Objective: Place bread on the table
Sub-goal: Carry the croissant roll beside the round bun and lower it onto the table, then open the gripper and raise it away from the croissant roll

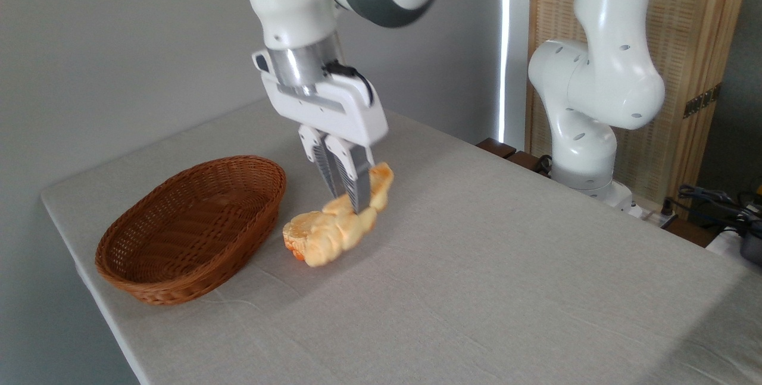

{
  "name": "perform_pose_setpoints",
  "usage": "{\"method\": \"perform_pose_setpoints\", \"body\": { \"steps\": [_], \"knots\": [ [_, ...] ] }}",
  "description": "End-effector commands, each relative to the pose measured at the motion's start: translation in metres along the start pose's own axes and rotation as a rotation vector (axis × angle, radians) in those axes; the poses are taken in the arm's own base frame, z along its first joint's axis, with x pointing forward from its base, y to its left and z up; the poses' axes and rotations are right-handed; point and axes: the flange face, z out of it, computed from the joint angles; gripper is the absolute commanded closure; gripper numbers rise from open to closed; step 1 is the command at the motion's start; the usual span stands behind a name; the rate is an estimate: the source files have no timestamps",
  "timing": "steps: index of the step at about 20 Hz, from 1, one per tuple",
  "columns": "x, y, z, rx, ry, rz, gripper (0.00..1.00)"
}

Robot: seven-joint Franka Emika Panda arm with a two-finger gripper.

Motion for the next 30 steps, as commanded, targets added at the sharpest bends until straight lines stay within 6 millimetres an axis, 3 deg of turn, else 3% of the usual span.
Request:
{"method": "perform_pose_setpoints", "body": {
  "steps": [1,5,12,14,19,21,25,30],
  "knots": [
    [-0.009,-0.017,0.008,-0.001,0.004,0.004,0.03],
    [-0.004,-0.021,0.023,-0.001,-0.033,0.006,0.00],
    [0.003,-0.018,0.018,0.015,-0.003,0.006,0.00],
    [0.007,-0.021,0.003,0.032,0.031,0.003,0.00],
    [0.019,-0.020,-0.061,0.047,0.162,-0.023,0.00],
    [0.023,-0.014,-0.071,0.055,0.181,-0.033,0.00],
    [0.026,-0.006,-0.073,0.056,0.177,-0.016,0.00],
    [0.031,0.001,-0.101,0.071,0.179,0.007,0.00]
  ]
}}
